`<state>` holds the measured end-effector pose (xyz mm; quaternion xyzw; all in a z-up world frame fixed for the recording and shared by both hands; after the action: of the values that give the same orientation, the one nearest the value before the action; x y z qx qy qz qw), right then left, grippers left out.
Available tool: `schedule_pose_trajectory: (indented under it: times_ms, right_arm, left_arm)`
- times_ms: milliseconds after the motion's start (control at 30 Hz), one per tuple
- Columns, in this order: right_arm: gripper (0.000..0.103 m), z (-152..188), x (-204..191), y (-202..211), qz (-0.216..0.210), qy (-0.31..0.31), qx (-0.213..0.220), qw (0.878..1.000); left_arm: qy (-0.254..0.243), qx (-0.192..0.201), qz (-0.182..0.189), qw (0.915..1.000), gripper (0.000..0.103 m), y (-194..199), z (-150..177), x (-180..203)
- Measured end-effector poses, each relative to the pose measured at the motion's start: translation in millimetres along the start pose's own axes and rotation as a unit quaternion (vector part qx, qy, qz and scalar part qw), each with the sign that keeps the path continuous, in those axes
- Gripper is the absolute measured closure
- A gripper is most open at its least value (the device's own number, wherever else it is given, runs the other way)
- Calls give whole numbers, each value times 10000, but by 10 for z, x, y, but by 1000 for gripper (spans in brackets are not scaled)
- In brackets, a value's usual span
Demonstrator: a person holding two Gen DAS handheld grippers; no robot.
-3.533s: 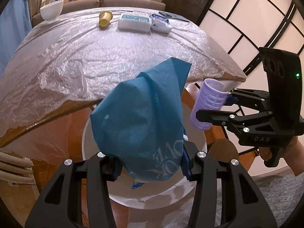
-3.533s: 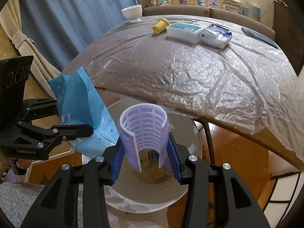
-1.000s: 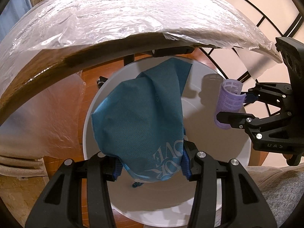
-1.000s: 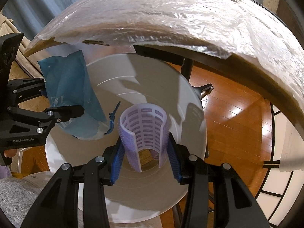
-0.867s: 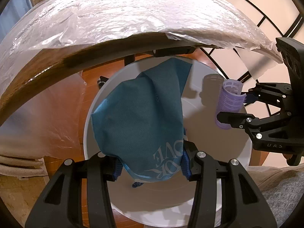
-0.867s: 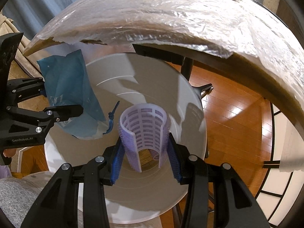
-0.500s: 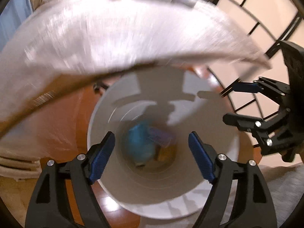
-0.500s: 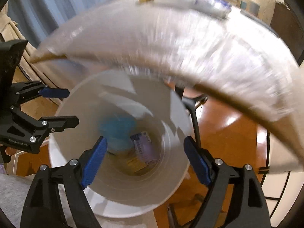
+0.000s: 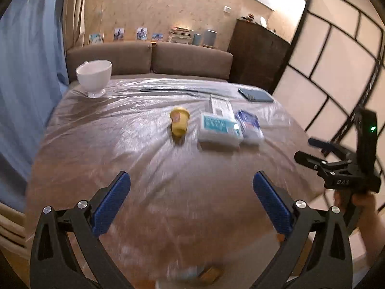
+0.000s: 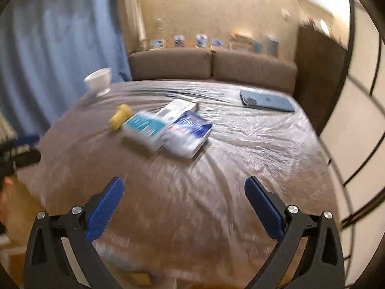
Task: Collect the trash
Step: 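Grasp the yellow cup with the left tool while the right tool grasps the white Tempo tissue pack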
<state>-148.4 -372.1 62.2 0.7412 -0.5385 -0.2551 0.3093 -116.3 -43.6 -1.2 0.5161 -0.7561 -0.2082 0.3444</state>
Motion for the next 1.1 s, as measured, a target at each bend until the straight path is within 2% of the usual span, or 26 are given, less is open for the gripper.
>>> schedule_pose_trajectory:
  times_ms: [67,167,267,367,433,533,733,867,1000,1100]
  right_arm:
    - [4,-98,31,-217,124,-90,-134,9998]
    - [4,-212,137,-571,227,-263,-397,9986]
    - [4,-322,147,-790,16,-520,-418,9978]
    - [12,-408,115,-924,73,-498,-485,9976]
    - [15,-428,88,-1005,-37,-484,-573,9972]
    - [18,-449,108,-1071,65,-359,-632,9973]
    - [18,-489,297,-1096,318,-465,-639,9964]
    - [17,-532,271,-1160,46,-611,-665,9959]
    - [16,-520,252,-1211,271,-532,-751,9954]
    - [16,-514,219,-1221,334,-441,-753,9956]
  left_arm:
    - [64,-46,-94,9999,1,-219,-148,-88]
    - [24,-117,-483,9988,1,-493,-316,-126]
    - [109,-147,-392,9991,1,-635,-430,-124]
    - [45,-172,-476,9987,1,-792,-508,-110]
    - [-2,-232,-494,9985,3,-895,-534,-110]
    - [-99,-353,-500,9981,16,-1006,-522,-103]
    - [-112,-497,-439,9977,33,-1120,-521,-136]
    - [-340,-544,-559,9964,34,-1186,-502,-96]
    - [-506,-574,-686,9947,41,-1221,-482,-72]
    - [-520,-636,-686,9943,59,-1238,-471,-79]
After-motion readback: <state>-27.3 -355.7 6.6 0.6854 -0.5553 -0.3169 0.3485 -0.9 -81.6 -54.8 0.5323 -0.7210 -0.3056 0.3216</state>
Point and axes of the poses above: each gripper's, at about its wrist camera, not at the fingertips, and y roughly against the way its jaws point, x to its right, z to its underside, the point moved 7 cm from there along -y, roughly the way its jaws point, and after that the axes turned 6 degrees about y, right-handed, at the moved point
